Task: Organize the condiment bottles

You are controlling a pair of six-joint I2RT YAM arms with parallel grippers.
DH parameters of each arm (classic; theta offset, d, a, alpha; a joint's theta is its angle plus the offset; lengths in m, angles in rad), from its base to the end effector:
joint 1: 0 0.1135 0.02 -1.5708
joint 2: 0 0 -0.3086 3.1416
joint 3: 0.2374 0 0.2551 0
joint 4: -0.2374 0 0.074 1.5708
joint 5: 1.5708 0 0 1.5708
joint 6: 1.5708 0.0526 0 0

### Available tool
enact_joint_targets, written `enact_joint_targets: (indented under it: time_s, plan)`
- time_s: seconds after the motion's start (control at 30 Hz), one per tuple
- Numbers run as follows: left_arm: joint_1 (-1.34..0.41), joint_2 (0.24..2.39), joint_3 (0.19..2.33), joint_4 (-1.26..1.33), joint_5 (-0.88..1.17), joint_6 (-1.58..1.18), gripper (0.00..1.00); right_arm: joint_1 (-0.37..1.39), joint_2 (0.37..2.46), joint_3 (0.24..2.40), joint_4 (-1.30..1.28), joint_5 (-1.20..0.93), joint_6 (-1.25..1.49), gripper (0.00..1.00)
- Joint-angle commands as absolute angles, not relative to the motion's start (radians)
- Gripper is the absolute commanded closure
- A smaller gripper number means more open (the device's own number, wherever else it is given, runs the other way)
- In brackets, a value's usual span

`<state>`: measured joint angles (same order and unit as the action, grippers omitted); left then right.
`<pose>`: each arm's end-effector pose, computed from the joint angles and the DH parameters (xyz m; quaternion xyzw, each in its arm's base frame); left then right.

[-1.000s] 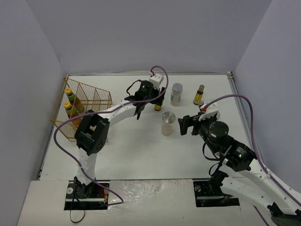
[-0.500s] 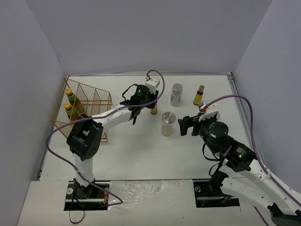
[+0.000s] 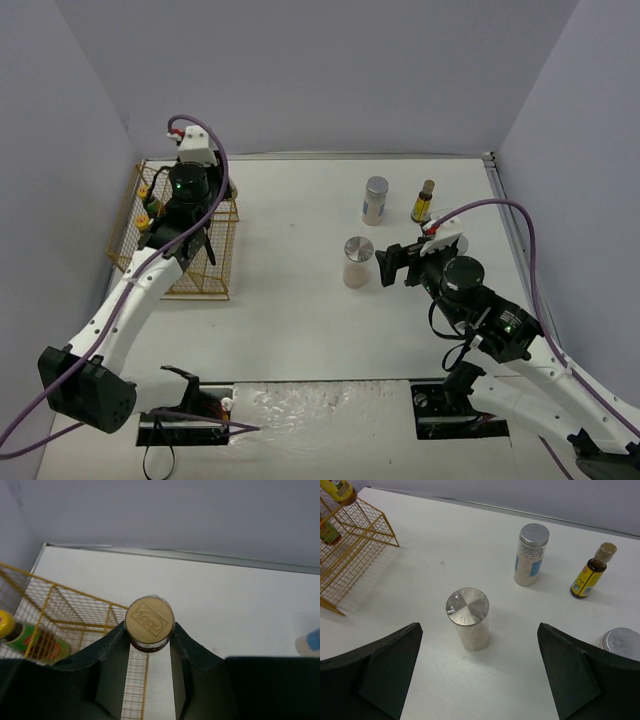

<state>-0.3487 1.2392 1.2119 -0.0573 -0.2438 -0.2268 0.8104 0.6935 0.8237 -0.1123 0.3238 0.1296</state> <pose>0.2803 -0.0884 0.4479 -0.0376 0.7346 -0.1047 0.6694 0.1118 0.0932 0.4047 -0.1225 0.6903 0.2182 0.6789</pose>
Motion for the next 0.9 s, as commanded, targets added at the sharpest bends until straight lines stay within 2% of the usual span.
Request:
enact_joint_targets:
  time_s: [0.0, 0.43, 0.8, 0.87]
  plan:
    - [-0.267, 1.262, 1.210, -0.031, -0.253, -0.255, 1.00, 0.804, 0.717, 0.821, -0.013, 0.303, 0.123, 0.04]
    - [-0.201, 1.435, 1.168, 0.124, -0.244, -0.266, 1.00, 0.804, 0.704, 0.790, -0.011, 0.307, 0.130, 0.04]
    - [-0.191, 1.493, 1.140, 0.189, -0.222, -0.288, 1.00, 0.804, 0.708, 0.785, -0.011, 0.310, 0.129, 0.04]
    - [-0.187, 1.501, 1.135, 0.198, -0.222, -0.293, 0.97, 0.804, 0.712, 0.786, -0.011, 0.310, 0.129, 0.04]
